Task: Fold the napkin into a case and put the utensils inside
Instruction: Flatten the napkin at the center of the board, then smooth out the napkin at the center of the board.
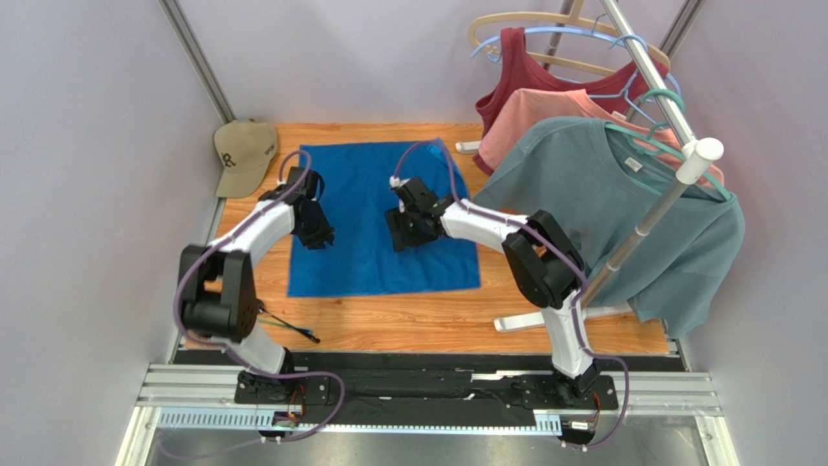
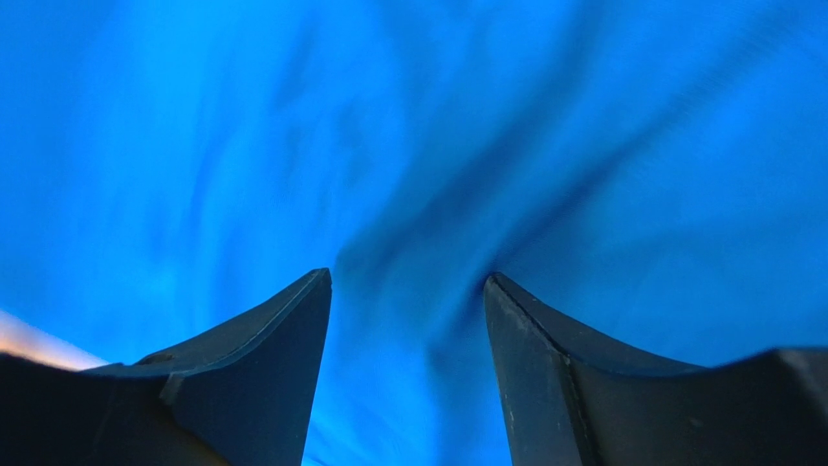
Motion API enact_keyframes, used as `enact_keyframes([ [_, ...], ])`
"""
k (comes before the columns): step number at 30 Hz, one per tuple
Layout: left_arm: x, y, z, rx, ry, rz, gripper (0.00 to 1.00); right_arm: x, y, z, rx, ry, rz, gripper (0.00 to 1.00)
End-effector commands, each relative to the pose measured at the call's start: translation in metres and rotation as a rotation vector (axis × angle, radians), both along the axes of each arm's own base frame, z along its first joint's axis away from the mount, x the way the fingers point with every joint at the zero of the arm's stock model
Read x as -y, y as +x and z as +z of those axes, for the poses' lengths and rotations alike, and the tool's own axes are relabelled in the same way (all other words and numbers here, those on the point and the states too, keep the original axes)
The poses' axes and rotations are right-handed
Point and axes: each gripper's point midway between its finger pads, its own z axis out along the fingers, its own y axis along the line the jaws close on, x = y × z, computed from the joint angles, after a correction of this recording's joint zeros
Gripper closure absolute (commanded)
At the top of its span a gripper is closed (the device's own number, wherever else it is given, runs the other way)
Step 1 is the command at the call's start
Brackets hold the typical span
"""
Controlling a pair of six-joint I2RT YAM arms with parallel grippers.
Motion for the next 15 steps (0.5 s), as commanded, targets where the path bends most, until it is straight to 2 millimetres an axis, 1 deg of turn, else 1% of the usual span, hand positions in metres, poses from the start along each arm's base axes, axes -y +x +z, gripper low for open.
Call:
enact_keyframes([
  [1, 0.007, 0.027, 0.075, 0.32, -0.043, -0.024, 0.65, -0.045, -0.077, 0.024, -0.141, 0.186, 0.146, 0.36],
  [2, 0.011, 0.033, 0.084, 0.361, -0.057, -0.044, 0.65, -0.043, -0.069, 0.034, -0.106, 0.189, 0.125, 0.35],
  [3, 0.02, 0.044, 0.091, 0.404, -0.098, -0.067, 0.64, -0.04, -0.058, 0.049, -0.062, 0.196, 0.104, 0.35],
  [4, 0.035, 0.053, 0.101, 0.427, -0.164, -0.107, 0.64, -0.035, -0.033, 0.07, 0.005, 0.21, 0.066, 0.34],
  [5, 0.043, 0.06, 0.1, 0.424, -0.201, -0.122, 0.65, -0.023, -0.009, 0.078, 0.089, 0.165, 0.026, 0.33],
  [6, 0.049, 0.066, 0.079, 0.354, -0.219, -0.13, 0.66, -0.017, 0.013, 0.081, 0.139, 0.137, -0.001, 0.32],
  [7, 0.056, 0.078, 0.086, 0.359, -0.245, -0.138, 0.7, -0.007, 0.048, 0.104, 0.23, 0.127, -0.066, 0.33],
  [8, 0.063, 0.083, 0.08, 0.336, -0.257, -0.137, 0.72, 0.007, 0.073, 0.112, 0.3, 0.074, -0.124, 0.32],
  [9, 0.065, 0.088, 0.062, 0.296, -0.26, -0.125, 0.73, 0.015, 0.091, 0.093, 0.296, 0.027, -0.158, 0.33],
  [10, 0.07, 0.093, 0.059, 0.291, -0.277, -0.124, 0.73, 0.031, 0.111, 0.092, 0.302, 0.004, -0.207, 0.33],
  [11, 0.074, 0.097, 0.054, 0.278, -0.3, -0.109, 0.73, 0.035, 0.131, 0.11, 0.33, 0.012, -0.249, 0.34],
  [12, 0.076, 0.098, 0.035, 0.229, -0.301, -0.107, 0.73, 0.039, 0.14, 0.107, 0.321, 0.011, -0.264, 0.36],
  [13, 0.079, 0.103, 0.035, 0.221, -0.312, -0.108, 0.73, 0.048, 0.154, 0.088, 0.297, -0.003, -0.278, 0.39],
  [14, 0.079, 0.104, 0.028, 0.2, -0.313, -0.097, 0.73, 0.044, 0.164, 0.092, 0.313, 0.028, -0.269, 0.41],
  [15, 0.078, 0.101, 0.012, 0.146, -0.303, -0.081, 0.73, 0.045, 0.169, 0.089, 0.315, 0.032, -0.263, 0.43],
])
